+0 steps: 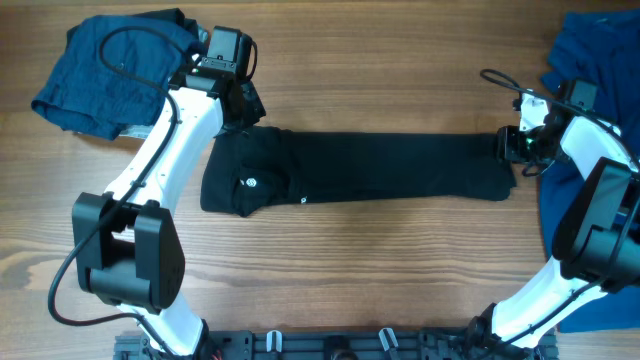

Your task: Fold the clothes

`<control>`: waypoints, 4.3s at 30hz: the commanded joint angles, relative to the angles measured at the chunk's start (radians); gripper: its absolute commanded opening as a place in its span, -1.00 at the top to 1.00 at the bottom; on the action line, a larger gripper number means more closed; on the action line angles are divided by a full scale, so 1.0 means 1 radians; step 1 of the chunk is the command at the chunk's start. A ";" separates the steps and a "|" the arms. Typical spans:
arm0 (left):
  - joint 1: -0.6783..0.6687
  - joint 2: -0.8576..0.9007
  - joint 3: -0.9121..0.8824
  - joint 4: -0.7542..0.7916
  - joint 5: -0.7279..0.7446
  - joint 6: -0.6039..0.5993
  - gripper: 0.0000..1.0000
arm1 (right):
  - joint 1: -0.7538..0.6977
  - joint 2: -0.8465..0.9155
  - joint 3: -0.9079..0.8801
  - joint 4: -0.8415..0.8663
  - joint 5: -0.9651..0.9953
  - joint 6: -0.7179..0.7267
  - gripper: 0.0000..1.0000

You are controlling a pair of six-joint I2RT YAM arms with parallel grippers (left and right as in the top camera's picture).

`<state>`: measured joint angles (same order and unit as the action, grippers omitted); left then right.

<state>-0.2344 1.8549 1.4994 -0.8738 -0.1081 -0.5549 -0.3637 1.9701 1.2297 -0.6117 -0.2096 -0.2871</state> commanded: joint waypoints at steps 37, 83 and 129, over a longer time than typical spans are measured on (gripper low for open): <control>0.181 0.000 0.008 -0.062 0.058 0.080 0.14 | -0.020 0.040 0.364 -0.356 0.066 0.131 0.91; 0.180 0.000 0.008 -0.028 0.115 0.076 0.11 | 0.455 -0.010 0.374 -0.380 -0.310 0.428 0.62; 0.180 0.000 0.008 -0.029 0.115 0.077 0.11 | 0.532 -0.177 -0.176 0.179 -0.414 0.684 0.91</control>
<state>-0.0540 1.8549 1.4994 -0.9035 -0.0013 -0.4835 0.1795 1.7897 1.0317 -0.4698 -0.5697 0.3813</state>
